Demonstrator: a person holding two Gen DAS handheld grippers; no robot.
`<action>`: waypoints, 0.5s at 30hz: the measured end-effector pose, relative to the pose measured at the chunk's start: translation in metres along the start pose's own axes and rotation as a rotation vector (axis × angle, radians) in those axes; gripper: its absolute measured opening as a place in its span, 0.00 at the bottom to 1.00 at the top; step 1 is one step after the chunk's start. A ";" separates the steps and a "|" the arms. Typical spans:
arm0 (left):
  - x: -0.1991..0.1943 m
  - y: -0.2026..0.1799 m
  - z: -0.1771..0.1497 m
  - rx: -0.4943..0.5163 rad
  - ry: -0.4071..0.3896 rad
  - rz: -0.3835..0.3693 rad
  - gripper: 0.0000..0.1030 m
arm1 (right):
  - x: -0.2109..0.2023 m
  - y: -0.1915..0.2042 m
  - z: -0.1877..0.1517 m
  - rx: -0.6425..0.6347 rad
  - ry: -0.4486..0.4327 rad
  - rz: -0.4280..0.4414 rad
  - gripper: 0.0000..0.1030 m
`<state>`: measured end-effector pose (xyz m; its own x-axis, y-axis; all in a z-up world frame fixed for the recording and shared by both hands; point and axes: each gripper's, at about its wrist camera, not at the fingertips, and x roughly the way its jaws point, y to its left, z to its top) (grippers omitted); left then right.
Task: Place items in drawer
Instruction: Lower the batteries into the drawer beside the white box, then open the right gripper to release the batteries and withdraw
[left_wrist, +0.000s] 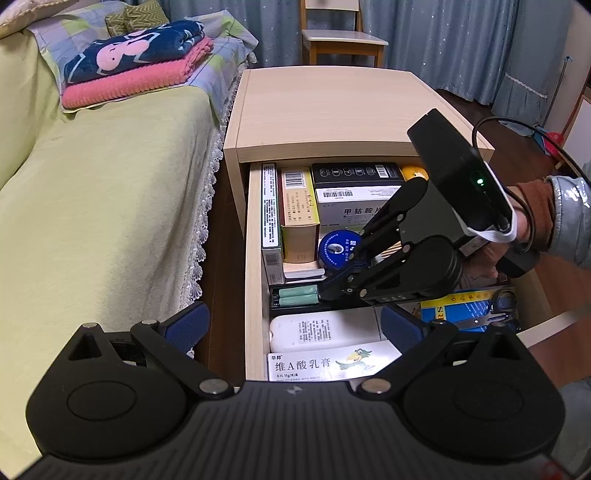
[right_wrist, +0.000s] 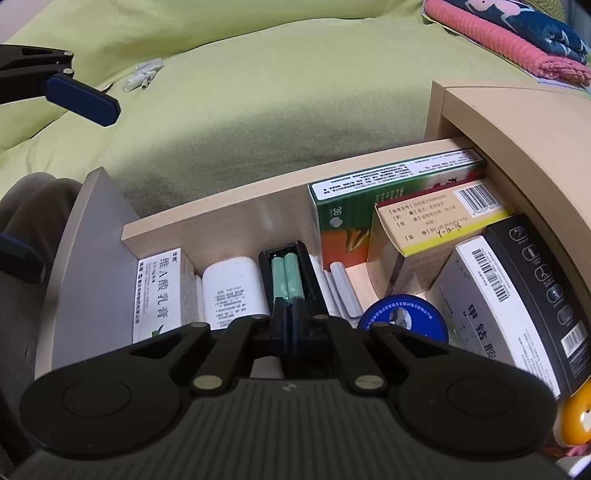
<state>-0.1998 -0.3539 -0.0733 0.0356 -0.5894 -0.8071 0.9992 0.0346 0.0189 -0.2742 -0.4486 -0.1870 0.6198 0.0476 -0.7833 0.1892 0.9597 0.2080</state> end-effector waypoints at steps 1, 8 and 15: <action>0.000 0.000 0.000 0.000 0.000 0.000 0.97 | 0.003 0.000 0.000 0.000 0.005 -0.003 0.02; 0.000 0.000 -0.001 -0.001 0.007 0.005 0.97 | 0.001 0.001 -0.001 0.026 0.007 -0.038 0.02; -0.001 -0.003 -0.003 0.007 0.006 0.002 0.97 | 0.003 -0.002 0.001 0.075 -0.011 -0.035 0.02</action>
<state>-0.2029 -0.3511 -0.0741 0.0373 -0.5848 -0.8103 0.9993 0.0297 0.0245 -0.2722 -0.4505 -0.1890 0.6203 0.0106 -0.7843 0.2677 0.9370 0.2243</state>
